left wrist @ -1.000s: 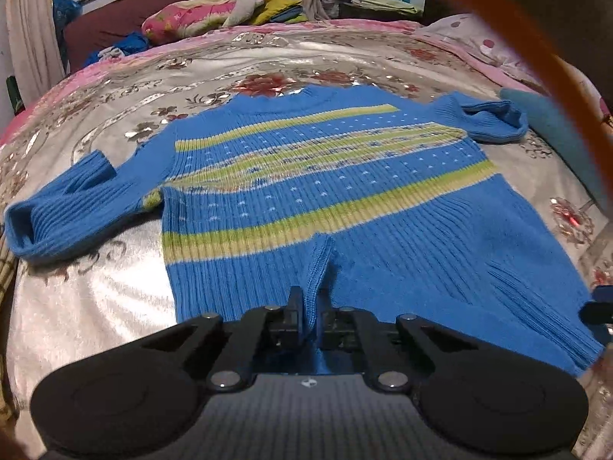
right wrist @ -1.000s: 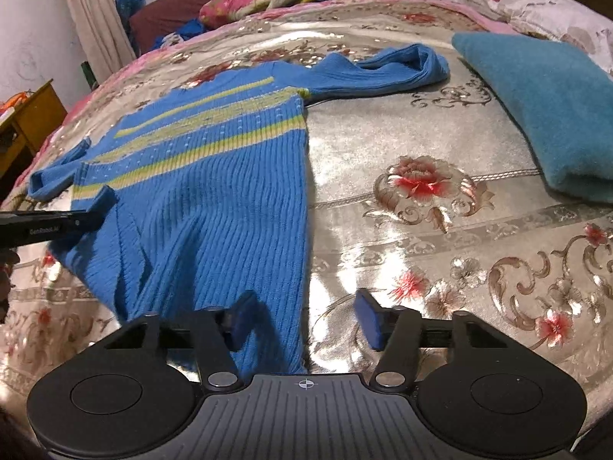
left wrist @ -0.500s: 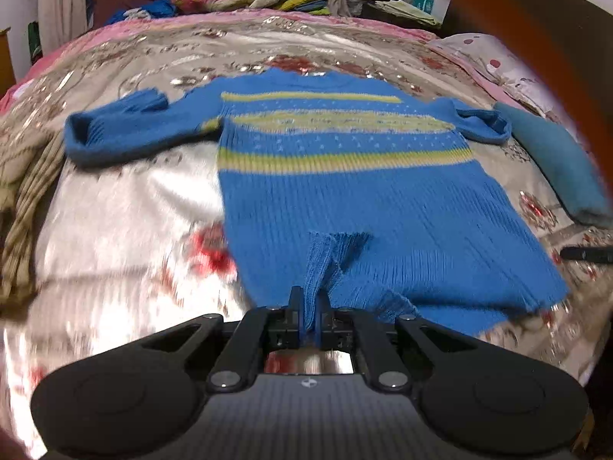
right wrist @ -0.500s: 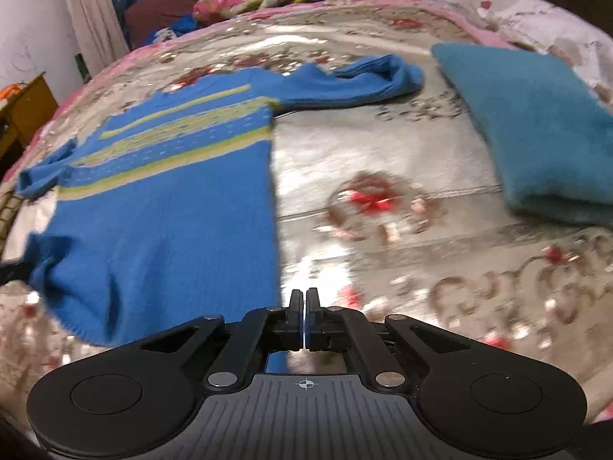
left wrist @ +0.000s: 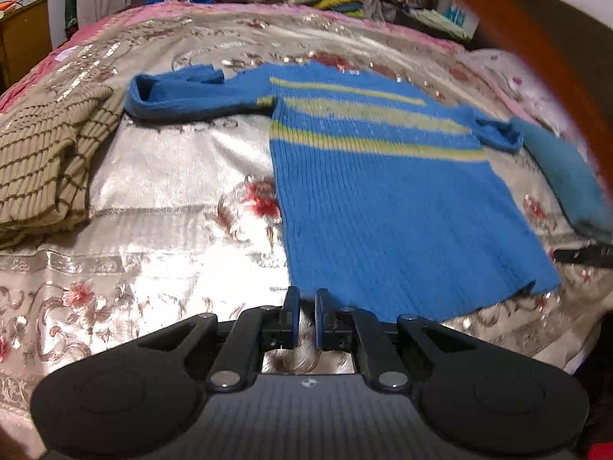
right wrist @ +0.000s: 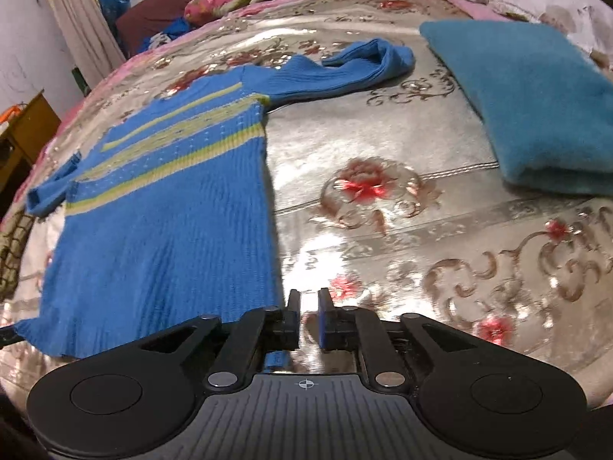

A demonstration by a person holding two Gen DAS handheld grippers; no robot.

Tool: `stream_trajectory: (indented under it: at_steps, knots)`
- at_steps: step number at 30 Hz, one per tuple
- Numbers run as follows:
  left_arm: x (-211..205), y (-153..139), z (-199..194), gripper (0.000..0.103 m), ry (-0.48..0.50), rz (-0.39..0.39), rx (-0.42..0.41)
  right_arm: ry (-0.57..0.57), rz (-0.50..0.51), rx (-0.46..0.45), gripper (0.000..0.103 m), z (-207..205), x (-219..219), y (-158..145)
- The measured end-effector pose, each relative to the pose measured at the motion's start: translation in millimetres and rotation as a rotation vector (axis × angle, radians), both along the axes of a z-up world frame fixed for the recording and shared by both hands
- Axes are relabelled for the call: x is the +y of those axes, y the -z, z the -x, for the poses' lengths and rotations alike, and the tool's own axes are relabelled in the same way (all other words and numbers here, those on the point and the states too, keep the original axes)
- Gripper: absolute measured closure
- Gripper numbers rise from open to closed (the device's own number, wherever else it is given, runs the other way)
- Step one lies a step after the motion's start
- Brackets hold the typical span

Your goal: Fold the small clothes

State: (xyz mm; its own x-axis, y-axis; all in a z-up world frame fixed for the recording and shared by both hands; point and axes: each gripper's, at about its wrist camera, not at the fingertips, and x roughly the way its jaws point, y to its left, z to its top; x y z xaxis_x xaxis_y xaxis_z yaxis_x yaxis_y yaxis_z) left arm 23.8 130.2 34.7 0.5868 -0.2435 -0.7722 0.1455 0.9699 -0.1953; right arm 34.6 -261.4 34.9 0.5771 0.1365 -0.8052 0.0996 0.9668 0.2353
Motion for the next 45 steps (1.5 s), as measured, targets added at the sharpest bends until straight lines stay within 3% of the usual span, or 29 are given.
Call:
stream_trajectory:
  at_steps: [2,4,11,12,14,15,16,17,19,29,33,40,44,45]
  knots:
    - [-3.2,-0.7,-1.7,0.08,0.001,0.011,-0.012,-0.01,-0.022,0.0,0.078,-1.5,1.6,0.4]
    - [-10.2,4.2,-6.5,0.065,0.0,0.011,-0.012,-0.025,-0.041,0.003,0.067,-3.6,4.7,2.0]
    - [-33.9,32.7,-30.0,0.062,-0.007,0.003,0.051,-0.087,-0.006,0.018,0.062,-10.0,22.6,15.0]
    - [-36.6,33.5,-30.7,0.062,-0.008,0.004,0.052,-0.093,0.001,0.012,0.063,-9.7,24.2,14.4]
    - [-41.1,33.0,-30.4,0.063,0.004,-0.007,0.053,-0.105,0.003,0.009,0.075,-9.3,25.1,13.9]
    - [-41.7,32.6,-29.8,0.069,0.013,0.004,0.058,-0.108,0.001,0.014,0.086,-9.7,25.1,14.1]
    - [-41.0,32.9,-29.4,0.08,0.015,0.013,0.067,-0.105,-0.003,0.02,0.09,-10.6,24.0,14.3]
    - [-39.1,33.4,-28.9,0.084,0.011,0.018,0.078,-0.104,-0.011,0.023,0.092,-11.4,22.0,14.3]
    - [-32.1,33.6,-27.6,0.085,-0.016,0.026,0.088,-0.103,-0.028,0.028,0.096,-12.1,17.7,13.9]
    - [-19.1,22.1,-17.2,0.083,-0.066,0.008,0.051,-0.107,-0.02,0.026,0.098,-7.0,10.8,12.4]
    - [-15.8,21.8,-20.2,0.066,-0.104,-0.003,0.034,-0.101,-0.032,0.018,0.098,-6.0,10.6,10.7]
    - [-32.9,30.7,-30.5,0.053,-0.077,-0.075,0.009,-0.084,-0.056,0.029,0.093,-7.9,9.5,15.0]
    - [-37.6,30.7,-34.6,0.059,-0.085,-0.095,0.018,-0.084,-0.064,0.028,0.091,-8.8,9.1,16.2]
    - [-37.5,30.2,-34.4,0.074,-0.081,-0.095,0.022,-0.085,-0.065,0.027,0.09,-9.1,9.1,16.0]
